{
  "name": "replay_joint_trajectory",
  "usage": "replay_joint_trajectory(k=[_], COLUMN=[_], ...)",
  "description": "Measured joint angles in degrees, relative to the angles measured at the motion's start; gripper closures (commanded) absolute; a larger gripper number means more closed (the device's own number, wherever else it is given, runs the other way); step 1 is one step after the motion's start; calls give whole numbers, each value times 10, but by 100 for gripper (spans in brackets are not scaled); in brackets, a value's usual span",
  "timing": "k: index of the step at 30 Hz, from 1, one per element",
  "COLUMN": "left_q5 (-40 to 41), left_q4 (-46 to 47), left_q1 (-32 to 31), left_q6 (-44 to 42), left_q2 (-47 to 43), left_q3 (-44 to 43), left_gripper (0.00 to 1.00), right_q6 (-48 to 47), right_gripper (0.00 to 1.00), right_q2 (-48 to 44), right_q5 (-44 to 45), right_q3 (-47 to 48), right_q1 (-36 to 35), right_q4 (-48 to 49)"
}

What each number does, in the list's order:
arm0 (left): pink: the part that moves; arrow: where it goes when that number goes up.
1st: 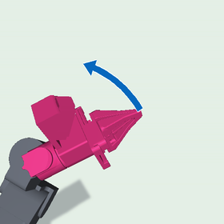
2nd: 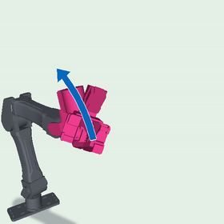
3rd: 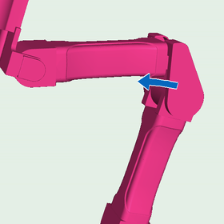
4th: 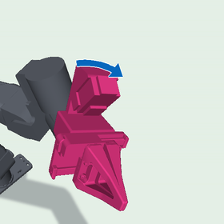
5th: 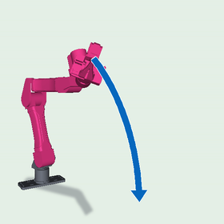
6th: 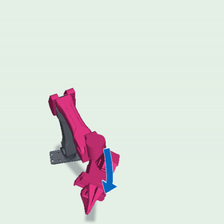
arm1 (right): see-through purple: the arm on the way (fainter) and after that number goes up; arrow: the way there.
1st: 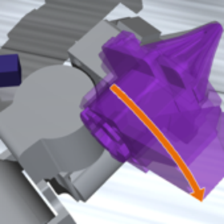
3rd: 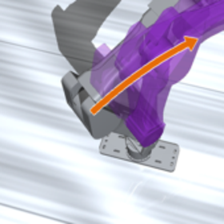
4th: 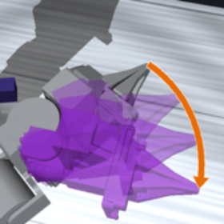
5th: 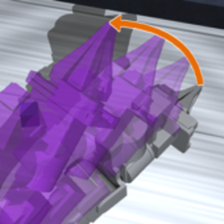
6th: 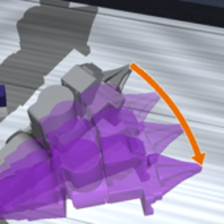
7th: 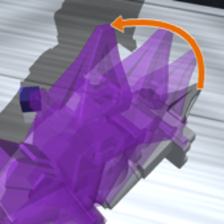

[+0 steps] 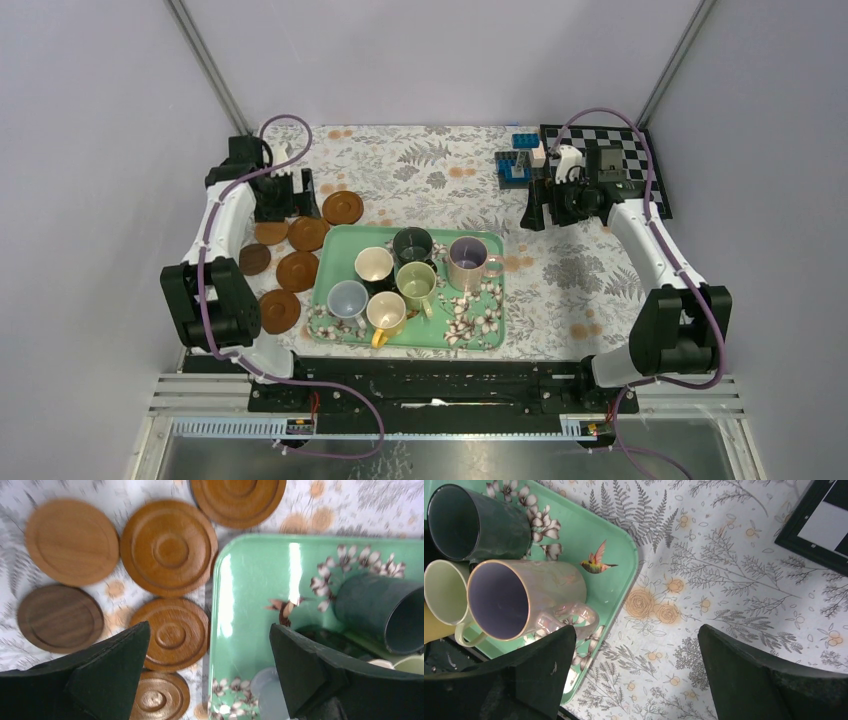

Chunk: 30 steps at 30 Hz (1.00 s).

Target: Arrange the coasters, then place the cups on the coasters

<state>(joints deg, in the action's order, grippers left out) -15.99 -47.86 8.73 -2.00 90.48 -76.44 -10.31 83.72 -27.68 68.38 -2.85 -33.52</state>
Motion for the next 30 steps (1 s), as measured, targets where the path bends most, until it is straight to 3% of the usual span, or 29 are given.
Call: replay_joint_trajectory(k=[10,16,22,30], left_q5=[23,49,60,60], left_q4=[25,53,78,102], left_q1=[-3,-24,-49,-62], left_q6=[-13,-15,-5,-3], left_q2=[134,219,279,322], left_q3=[-159,-184,-193,-194], left_gripper=[1,13,33,38], right_q6=[1,3,5,5], right_gripper=[0,0,0,0], right_q2=[2,30,45,47], right_q5=[2,0,0,2], right_q3=[31,64,68,76], right_q1=[0,0,0,0], right_q4=[30,43,43,43])
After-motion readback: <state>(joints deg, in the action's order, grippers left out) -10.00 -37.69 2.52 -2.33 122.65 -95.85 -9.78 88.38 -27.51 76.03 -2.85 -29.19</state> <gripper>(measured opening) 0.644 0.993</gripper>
